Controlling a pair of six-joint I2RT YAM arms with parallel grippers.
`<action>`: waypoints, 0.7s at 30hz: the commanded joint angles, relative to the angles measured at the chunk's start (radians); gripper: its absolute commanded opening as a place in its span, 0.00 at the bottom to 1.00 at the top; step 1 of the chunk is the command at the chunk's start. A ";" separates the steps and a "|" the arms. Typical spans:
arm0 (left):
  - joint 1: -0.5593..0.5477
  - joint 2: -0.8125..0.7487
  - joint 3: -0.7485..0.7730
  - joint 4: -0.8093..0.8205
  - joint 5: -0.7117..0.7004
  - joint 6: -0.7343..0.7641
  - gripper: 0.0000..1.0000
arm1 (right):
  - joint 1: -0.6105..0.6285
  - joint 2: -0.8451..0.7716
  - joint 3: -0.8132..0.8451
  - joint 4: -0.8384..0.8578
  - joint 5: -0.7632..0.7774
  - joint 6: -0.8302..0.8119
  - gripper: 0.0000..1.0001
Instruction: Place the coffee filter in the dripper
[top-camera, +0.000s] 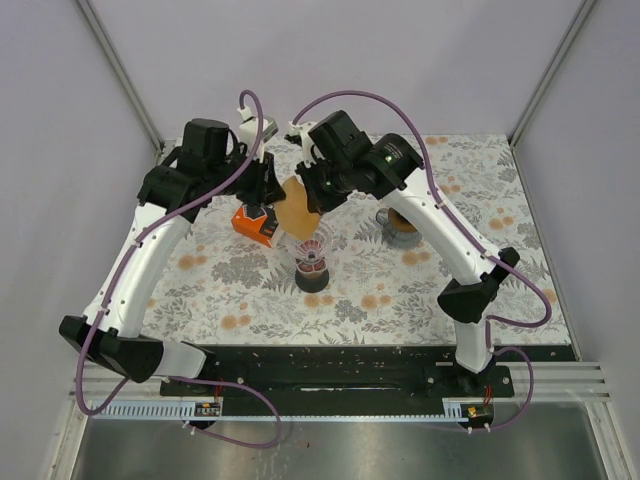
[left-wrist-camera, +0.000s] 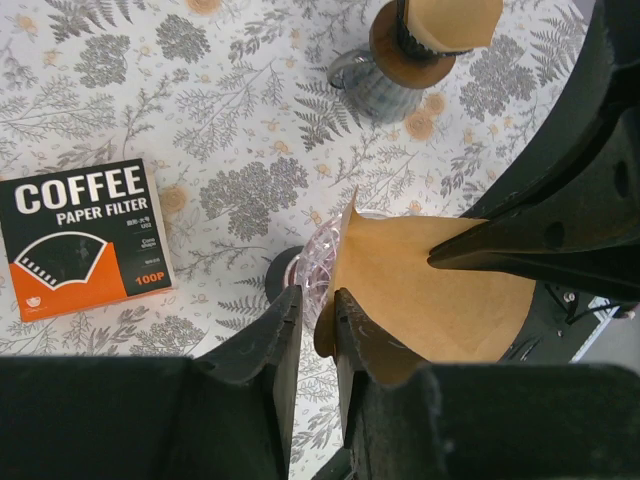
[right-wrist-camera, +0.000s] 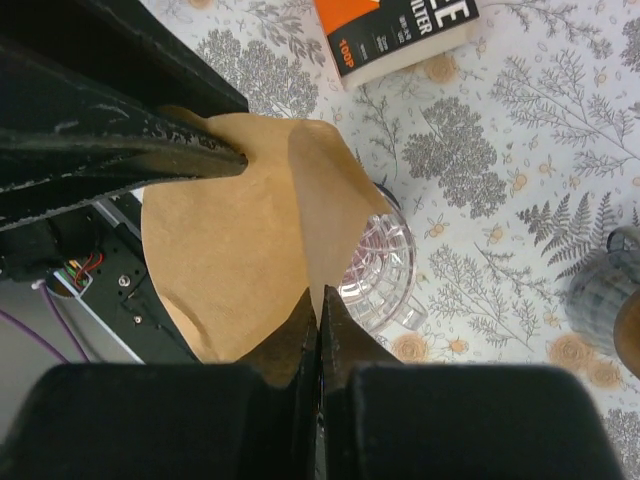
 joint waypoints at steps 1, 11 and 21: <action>-0.021 -0.009 -0.014 0.011 0.024 0.000 0.19 | -0.009 0.003 0.004 -0.072 -0.044 -0.005 0.00; -0.056 -0.014 -0.012 -0.055 0.023 0.021 0.00 | -0.040 -0.017 -0.093 -0.052 -0.116 -0.002 0.00; -0.059 0.027 -0.092 -0.009 0.014 0.021 0.00 | -0.095 -0.066 -0.285 0.083 -0.207 0.021 0.00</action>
